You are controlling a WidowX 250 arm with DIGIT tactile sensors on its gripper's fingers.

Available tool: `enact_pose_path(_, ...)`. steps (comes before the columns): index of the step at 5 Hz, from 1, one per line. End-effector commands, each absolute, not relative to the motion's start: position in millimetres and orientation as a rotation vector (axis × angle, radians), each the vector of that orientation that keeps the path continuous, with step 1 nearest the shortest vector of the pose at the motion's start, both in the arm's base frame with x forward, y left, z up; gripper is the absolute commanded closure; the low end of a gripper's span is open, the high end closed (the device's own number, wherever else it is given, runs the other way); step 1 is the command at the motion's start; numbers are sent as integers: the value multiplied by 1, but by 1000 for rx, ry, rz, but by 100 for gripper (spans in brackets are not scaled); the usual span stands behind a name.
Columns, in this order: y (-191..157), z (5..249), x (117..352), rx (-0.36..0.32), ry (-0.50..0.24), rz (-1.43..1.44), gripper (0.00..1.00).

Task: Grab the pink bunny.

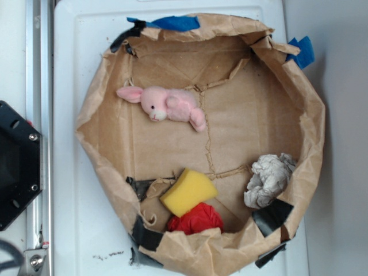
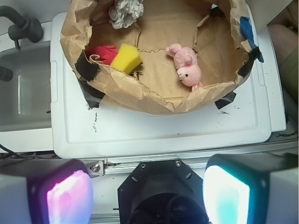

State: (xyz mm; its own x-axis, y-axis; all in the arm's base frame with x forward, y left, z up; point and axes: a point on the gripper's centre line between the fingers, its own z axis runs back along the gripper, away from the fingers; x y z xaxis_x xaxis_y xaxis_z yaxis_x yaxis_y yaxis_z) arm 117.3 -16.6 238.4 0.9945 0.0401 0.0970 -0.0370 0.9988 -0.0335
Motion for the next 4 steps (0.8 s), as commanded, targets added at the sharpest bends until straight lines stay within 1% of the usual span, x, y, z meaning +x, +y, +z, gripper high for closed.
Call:
enact_pose_path(1, -17, 238, 117, -32, -98, 39, 0)
enact_pose_path(2, -12, 236, 167, -29, -109, -32, 0)
enact_pose_path(3, -8, 219, 196, -17, -112, -172, 0)
enact_pose_path(4, -3, 212, 201, -16, -100, -192, 0)
